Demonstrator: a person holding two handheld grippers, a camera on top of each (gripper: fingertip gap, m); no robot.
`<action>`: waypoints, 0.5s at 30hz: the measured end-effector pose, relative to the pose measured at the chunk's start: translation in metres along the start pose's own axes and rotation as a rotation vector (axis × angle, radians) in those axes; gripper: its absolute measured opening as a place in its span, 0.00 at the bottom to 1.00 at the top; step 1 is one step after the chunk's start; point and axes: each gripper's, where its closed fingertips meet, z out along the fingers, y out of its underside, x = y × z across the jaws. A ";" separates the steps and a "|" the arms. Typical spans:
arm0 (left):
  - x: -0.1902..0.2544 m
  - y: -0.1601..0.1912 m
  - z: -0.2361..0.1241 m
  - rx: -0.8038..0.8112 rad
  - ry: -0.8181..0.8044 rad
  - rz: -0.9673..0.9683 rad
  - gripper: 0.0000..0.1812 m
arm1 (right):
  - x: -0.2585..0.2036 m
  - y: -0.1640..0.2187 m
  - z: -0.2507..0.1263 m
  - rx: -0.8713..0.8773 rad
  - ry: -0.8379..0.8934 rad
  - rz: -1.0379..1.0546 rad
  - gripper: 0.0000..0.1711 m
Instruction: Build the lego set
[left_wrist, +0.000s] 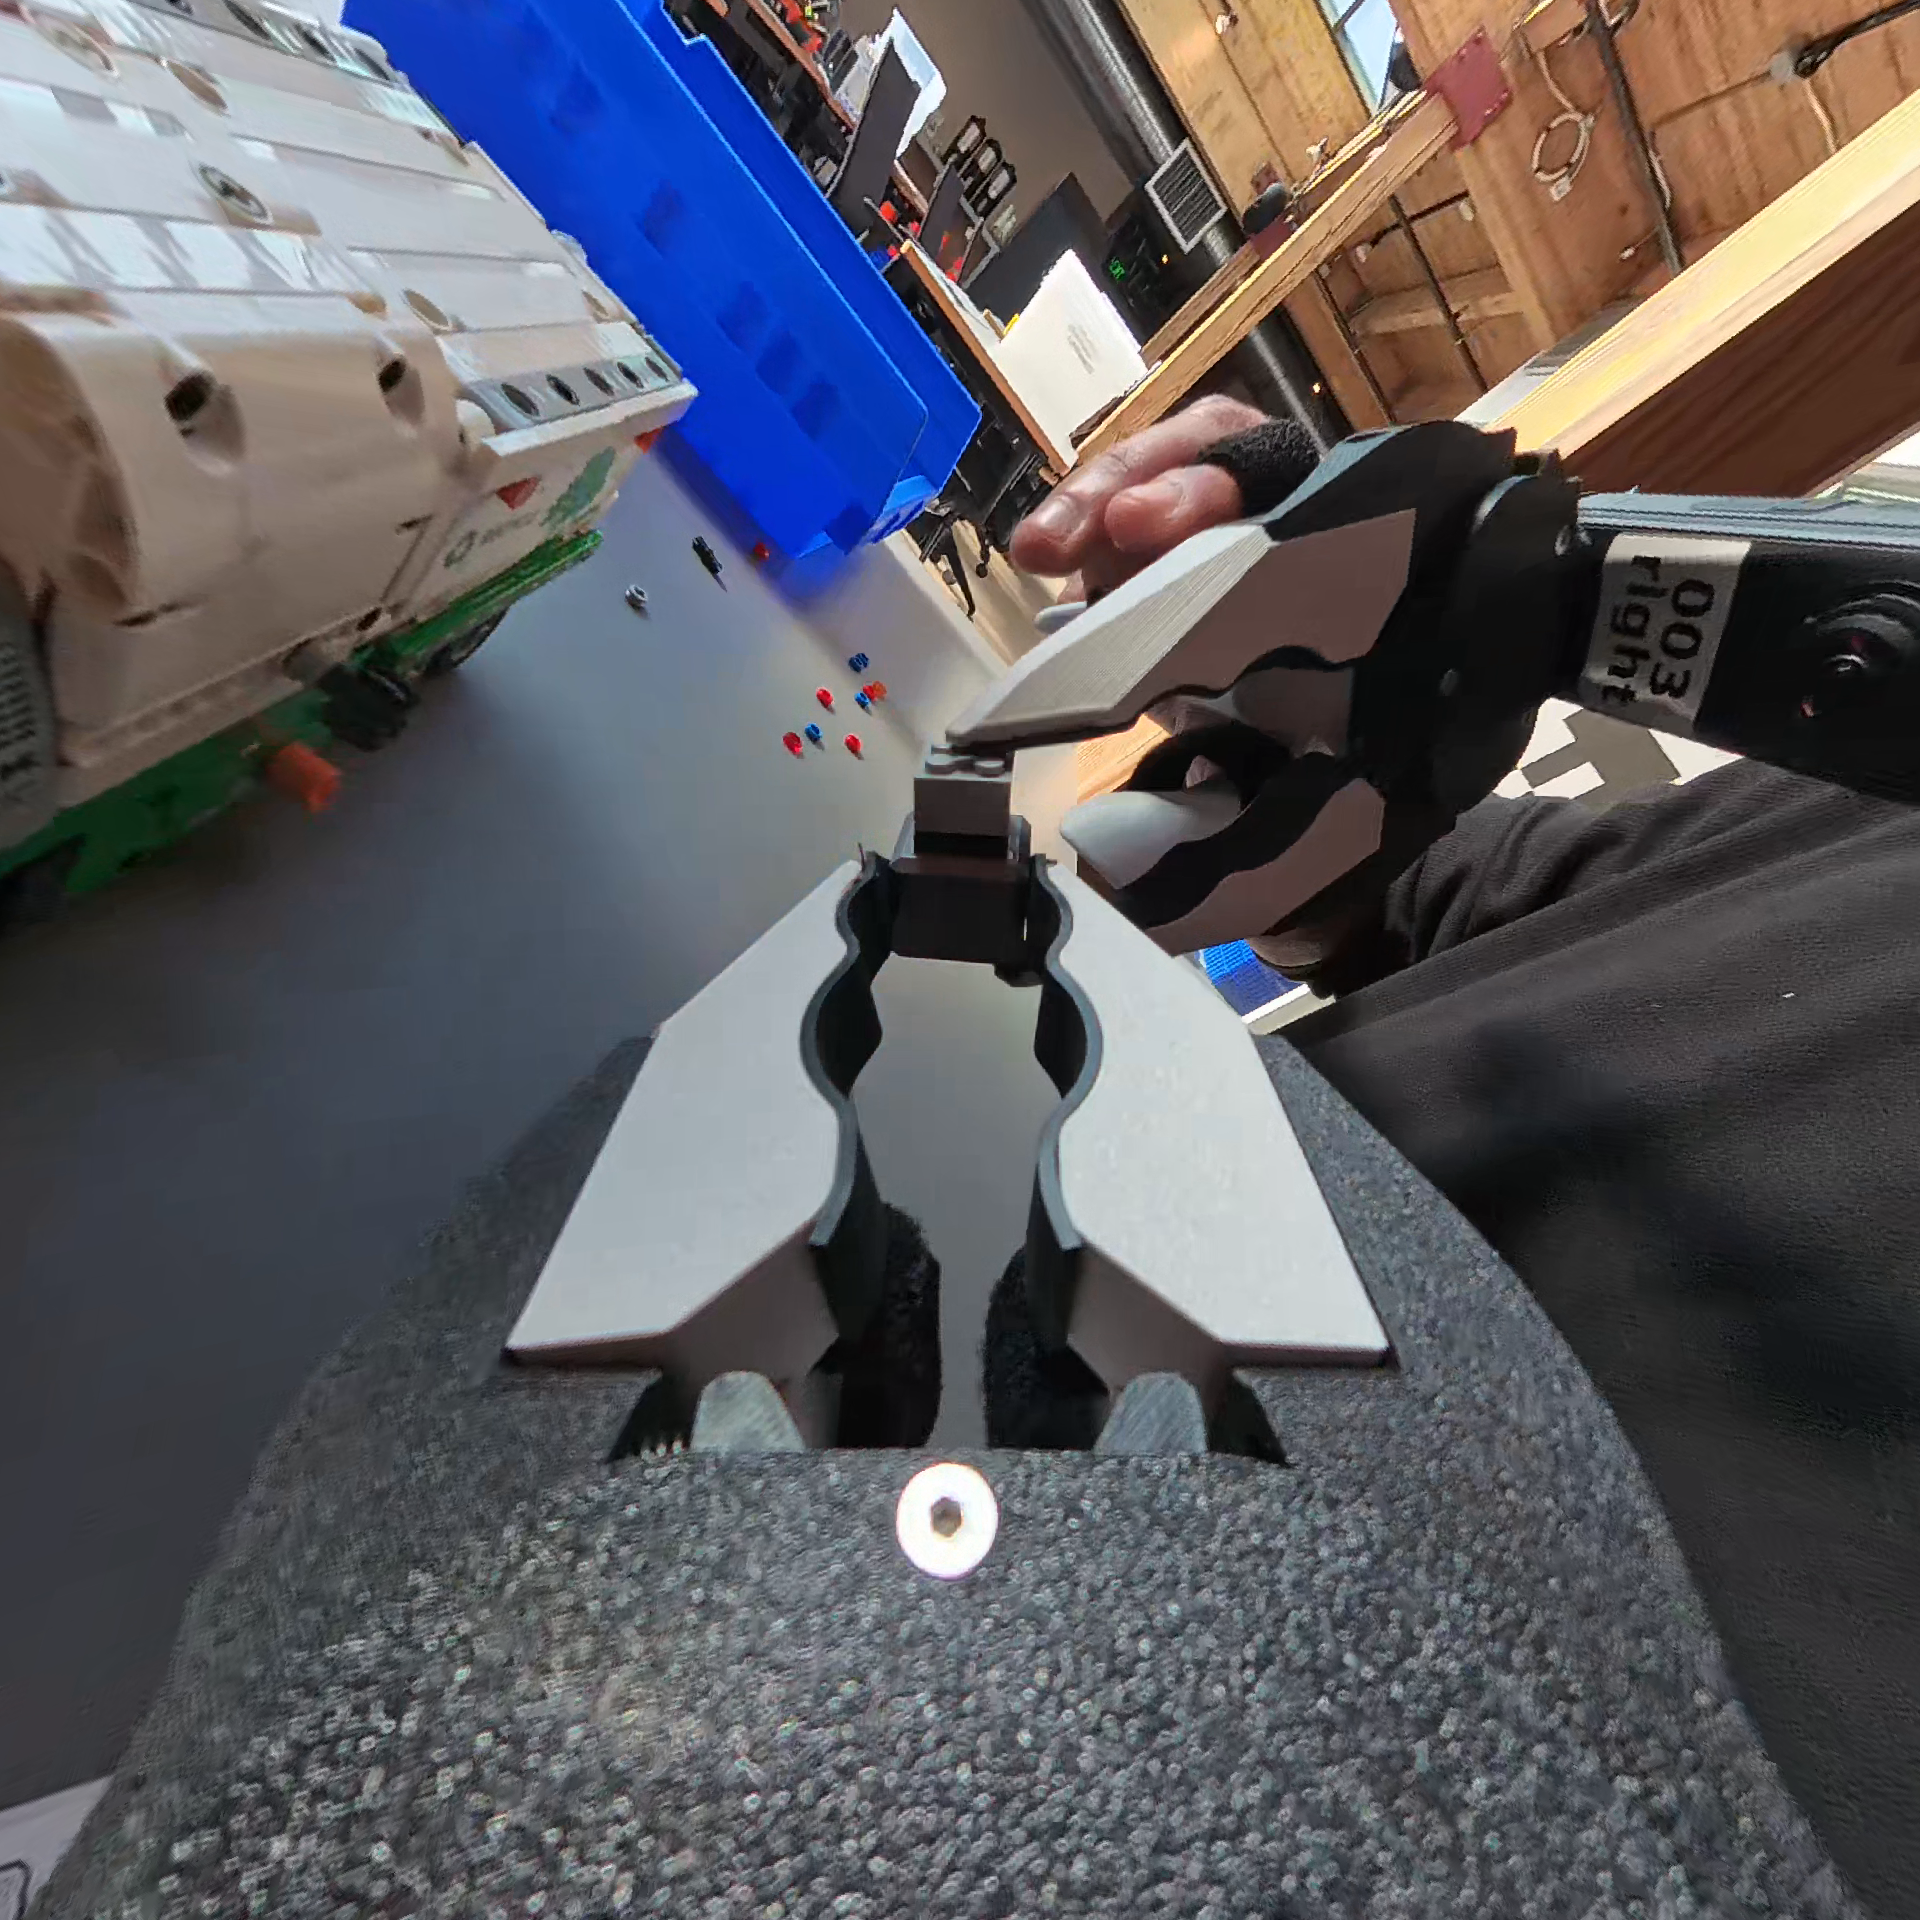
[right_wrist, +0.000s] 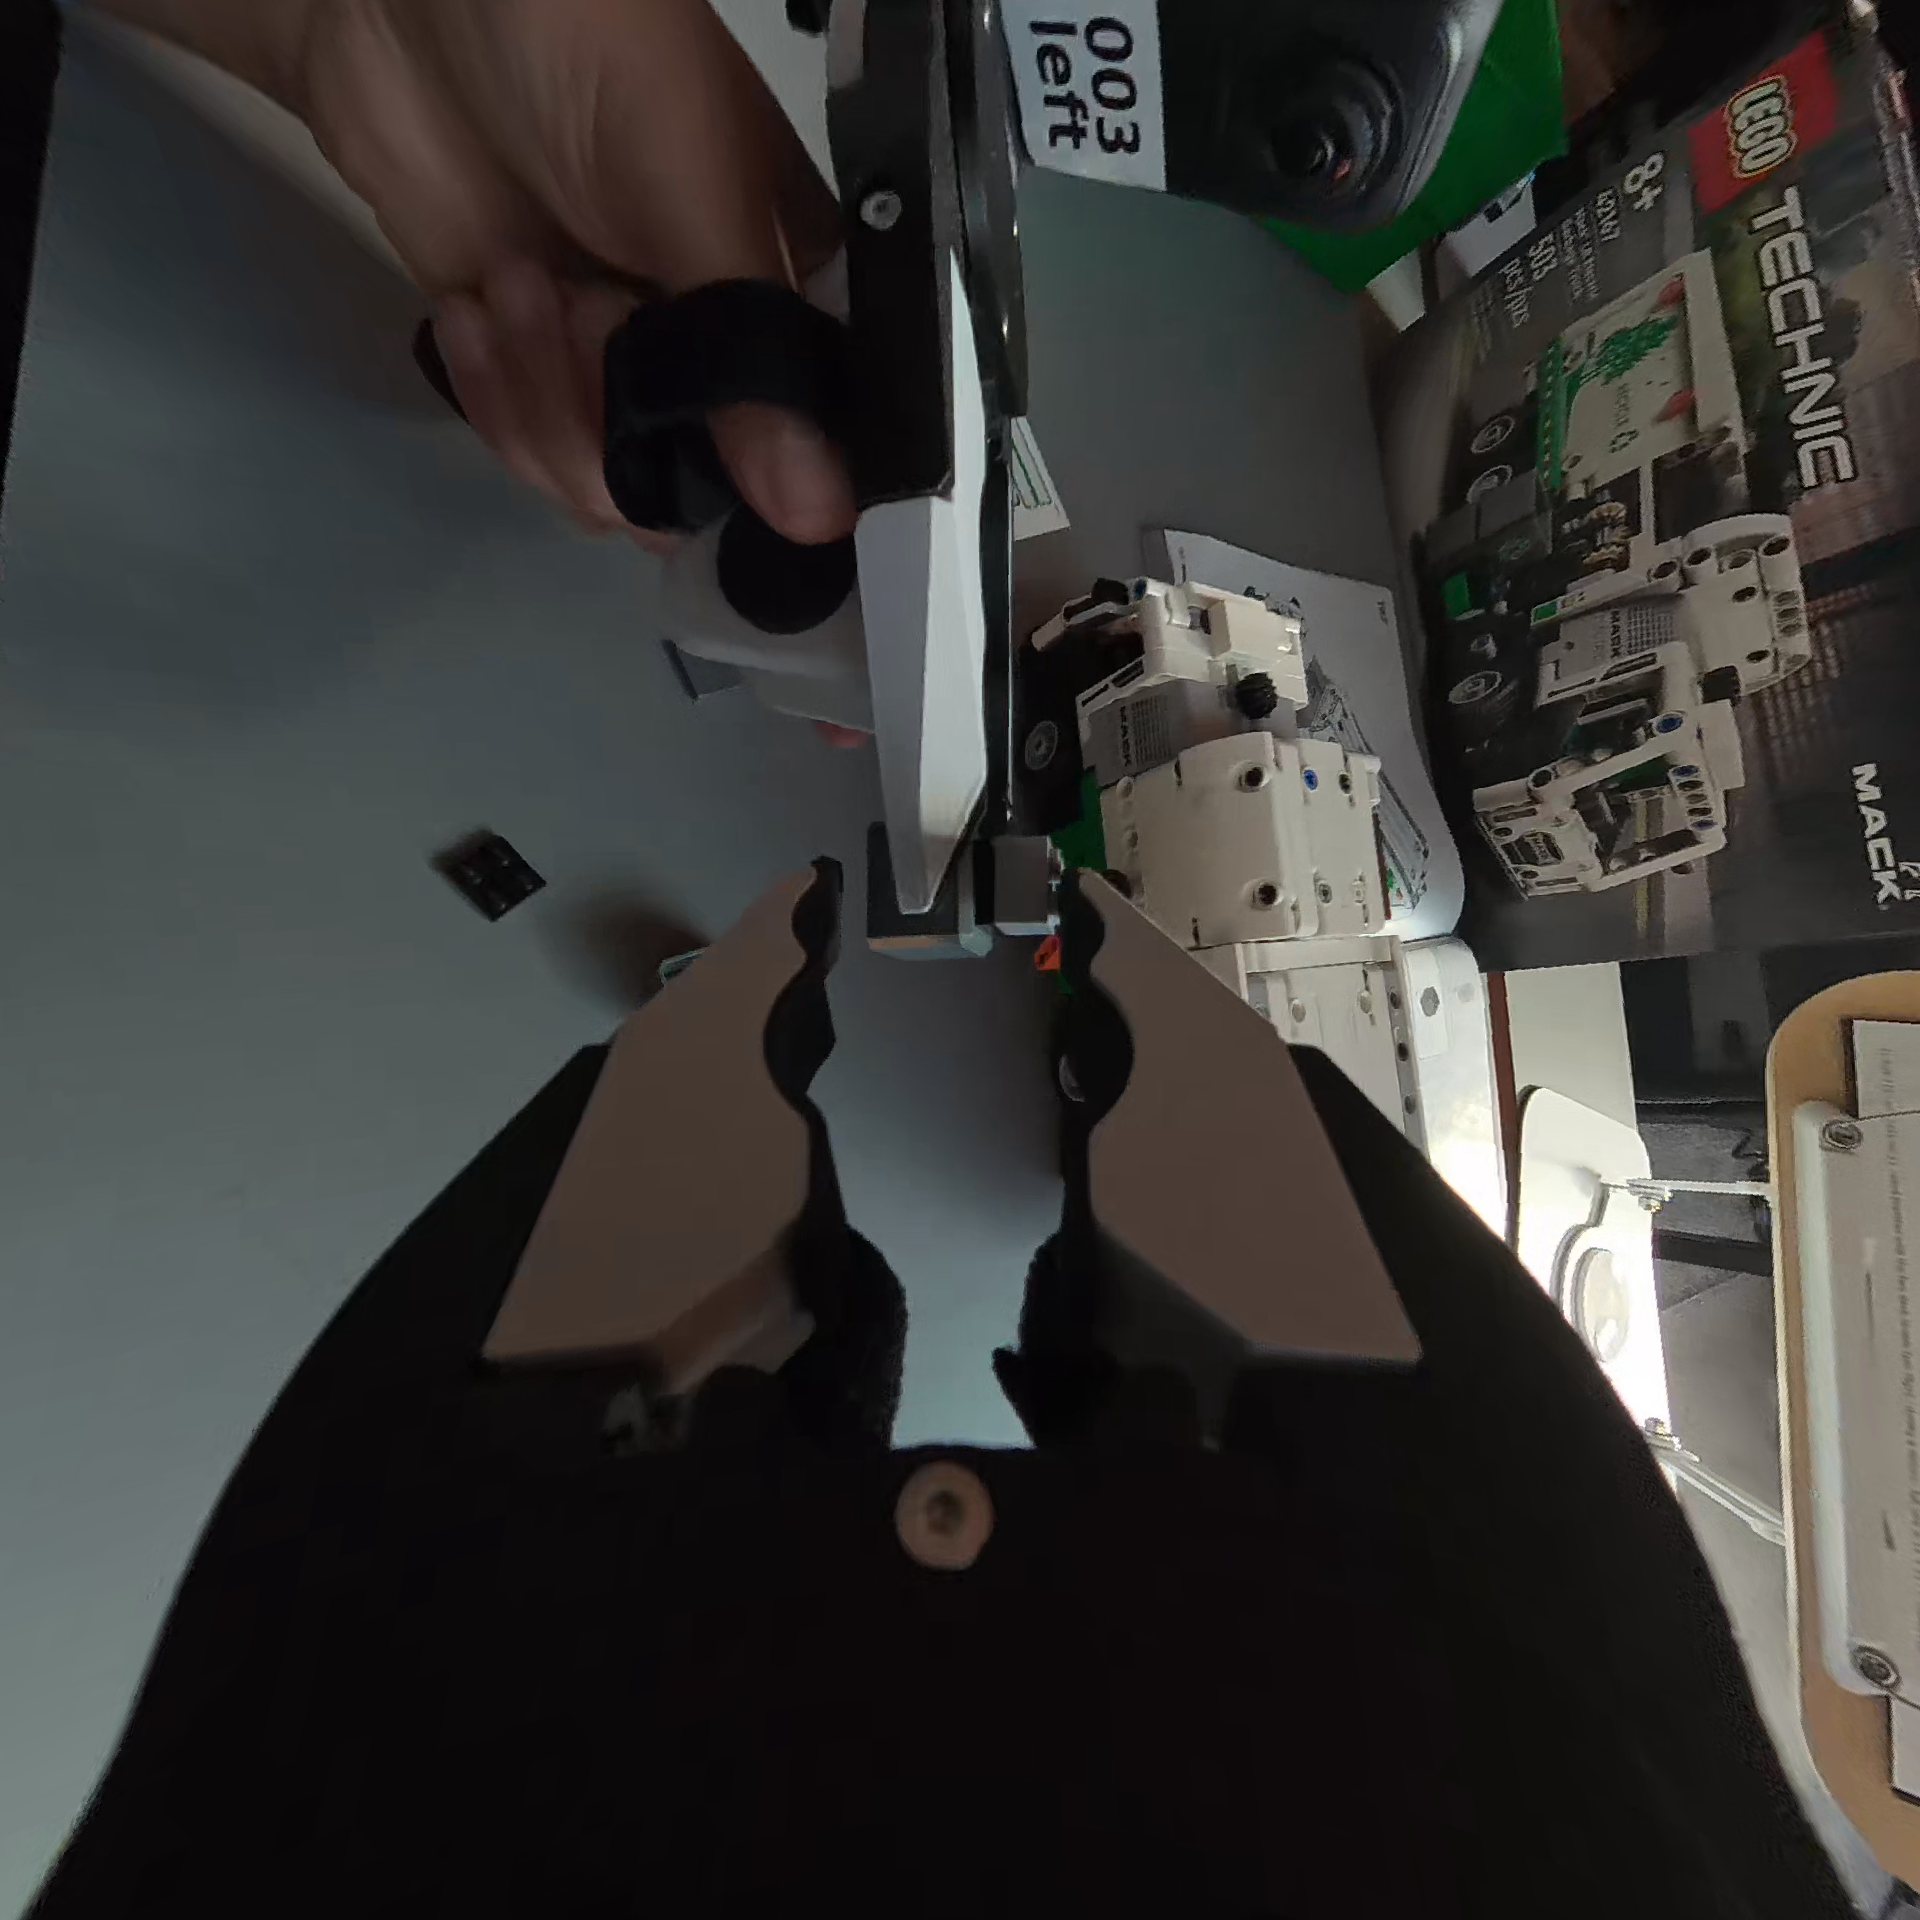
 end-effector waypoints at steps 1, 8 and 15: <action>-0.001 0.003 0.000 -0.014 -0.008 -0.002 0.13 | 0.000 0.002 0.002 -0.017 0.006 -0.018 0.21; 0.003 0.008 -0.003 -0.068 -0.053 0.062 0.13 | -0.004 -0.003 0.000 -0.045 0.051 -0.137 0.20; 0.007 0.010 -0.003 -0.077 -0.090 0.140 0.13 | -0.007 -0.005 -0.003 -0.043 0.061 -0.142 0.20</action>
